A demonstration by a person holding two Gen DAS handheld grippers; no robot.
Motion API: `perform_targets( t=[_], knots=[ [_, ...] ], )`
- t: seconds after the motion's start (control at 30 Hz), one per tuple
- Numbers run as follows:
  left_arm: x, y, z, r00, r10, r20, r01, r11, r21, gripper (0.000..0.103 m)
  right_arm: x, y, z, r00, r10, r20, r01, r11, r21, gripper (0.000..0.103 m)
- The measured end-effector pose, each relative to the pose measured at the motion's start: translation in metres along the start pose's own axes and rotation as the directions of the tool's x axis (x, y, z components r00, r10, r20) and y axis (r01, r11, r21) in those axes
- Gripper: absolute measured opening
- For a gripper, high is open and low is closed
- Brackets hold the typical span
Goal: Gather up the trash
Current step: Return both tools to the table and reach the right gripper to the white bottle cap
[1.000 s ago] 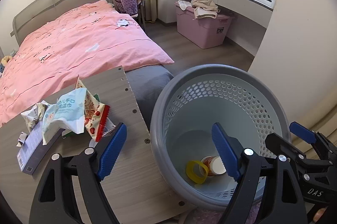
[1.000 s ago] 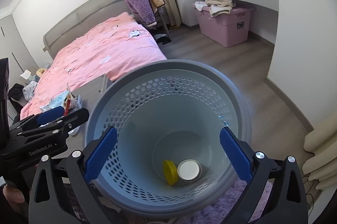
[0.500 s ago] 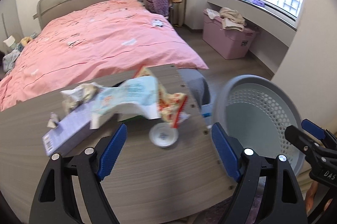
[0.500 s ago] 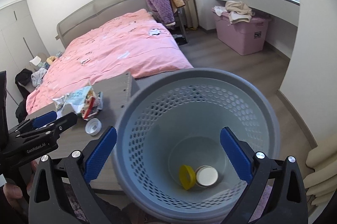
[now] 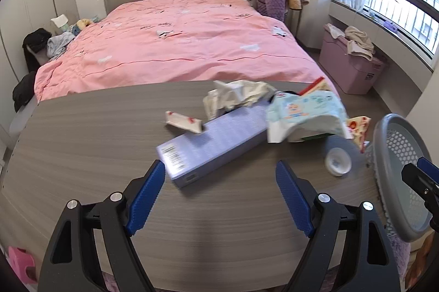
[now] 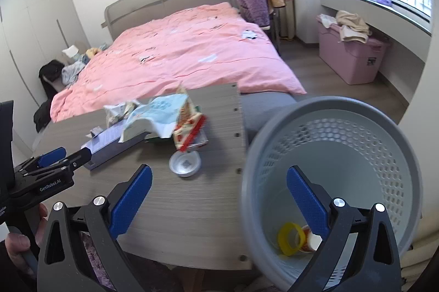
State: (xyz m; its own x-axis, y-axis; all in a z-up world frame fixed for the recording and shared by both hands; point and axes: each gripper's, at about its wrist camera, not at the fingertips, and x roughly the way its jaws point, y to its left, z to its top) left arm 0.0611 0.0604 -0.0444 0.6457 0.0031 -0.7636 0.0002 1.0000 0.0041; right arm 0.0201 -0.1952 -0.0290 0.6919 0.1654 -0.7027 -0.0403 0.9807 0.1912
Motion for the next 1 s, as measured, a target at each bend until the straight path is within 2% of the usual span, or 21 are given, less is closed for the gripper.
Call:
perform_targets(
  t=[0.2,0.6,0.7,0.87,1.0],
  knots=[
    [0.012,0.036,-0.003,1.000,0.018,-0.020,-0.018,0.999,-0.028,0.079,0.027,0.035,-0.003,0.999,0.010,-0.048,-0.013,0.999,-0.046,0.096],
    [0.026,0.069,0.001,1.000,0.012,-0.029,-0.013,0.999,-0.047,0.079,0.068,0.059,-0.008,0.991,-0.088,-0.098,0.082,0.995,-0.061,0.095],
    [0.027,0.072,0.001,1.000,0.001,-0.029,-0.003,0.999,-0.051,0.079,0.075,0.058,-0.006,0.989,-0.104,-0.105,0.099,0.994,-0.050,0.092],
    [0.028,0.077,0.002,0.999,-0.011,-0.030,0.009,0.998,-0.057,0.079,0.087,0.059,-0.005,0.983,-0.134,-0.128,0.128,0.990,-0.051,0.079],
    [0.030,0.079,0.004,0.999,-0.022,-0.030,0.020,0.998,-0.057,0.079,0.097,0.058,-0.005,0.977,-0.155,-0.147,0.150,0.987,-0.050,0.074]
  ],
)
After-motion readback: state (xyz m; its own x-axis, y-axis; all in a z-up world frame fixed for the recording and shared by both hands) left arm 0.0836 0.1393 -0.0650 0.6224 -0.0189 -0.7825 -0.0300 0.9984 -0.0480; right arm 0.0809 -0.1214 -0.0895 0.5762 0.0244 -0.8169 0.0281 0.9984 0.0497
